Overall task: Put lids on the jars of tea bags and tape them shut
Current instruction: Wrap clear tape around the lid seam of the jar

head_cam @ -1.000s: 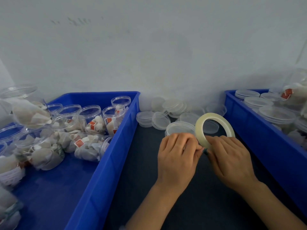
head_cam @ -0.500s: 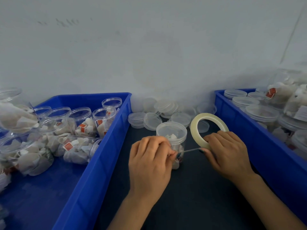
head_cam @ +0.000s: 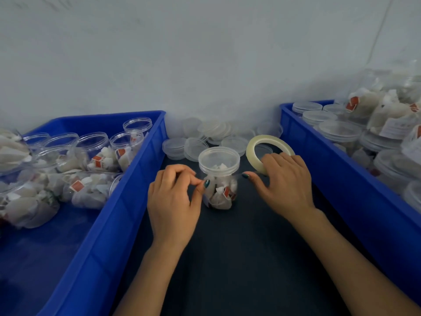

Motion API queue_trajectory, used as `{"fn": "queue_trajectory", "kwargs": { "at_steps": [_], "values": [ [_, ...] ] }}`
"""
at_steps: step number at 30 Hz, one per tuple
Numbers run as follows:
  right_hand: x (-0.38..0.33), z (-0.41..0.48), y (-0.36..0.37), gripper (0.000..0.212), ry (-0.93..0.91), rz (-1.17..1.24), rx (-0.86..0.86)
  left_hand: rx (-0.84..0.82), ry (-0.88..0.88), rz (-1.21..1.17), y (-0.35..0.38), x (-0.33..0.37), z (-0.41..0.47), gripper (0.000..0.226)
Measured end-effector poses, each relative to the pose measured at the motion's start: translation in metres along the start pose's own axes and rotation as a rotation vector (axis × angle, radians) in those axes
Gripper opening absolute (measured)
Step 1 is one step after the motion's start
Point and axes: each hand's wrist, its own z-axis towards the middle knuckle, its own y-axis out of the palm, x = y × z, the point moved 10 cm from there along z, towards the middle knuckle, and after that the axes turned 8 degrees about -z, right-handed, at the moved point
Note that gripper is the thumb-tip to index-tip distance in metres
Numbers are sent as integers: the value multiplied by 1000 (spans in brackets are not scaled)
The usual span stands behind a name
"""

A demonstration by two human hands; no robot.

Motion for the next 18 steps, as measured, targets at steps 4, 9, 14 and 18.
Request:
{"fn": "queue_trajectory", "kwargs": {
  "at_steps": [4,9,14,18],
  "values": [
    [0,1,-3,53,10,14,9,-8,-21,-15,3,-3,1,10],
    [0,2,-4,58,25,5,-8,0,-39,-30,2,-4,1,13],
    [-2,3,-4,51,28,3,-9,-19,-47,-63,5,-6,1,11],
    [-1,2,-3,50,28,15,-7,-32,-62,-102,10,-7,2,8]
  ]
}}
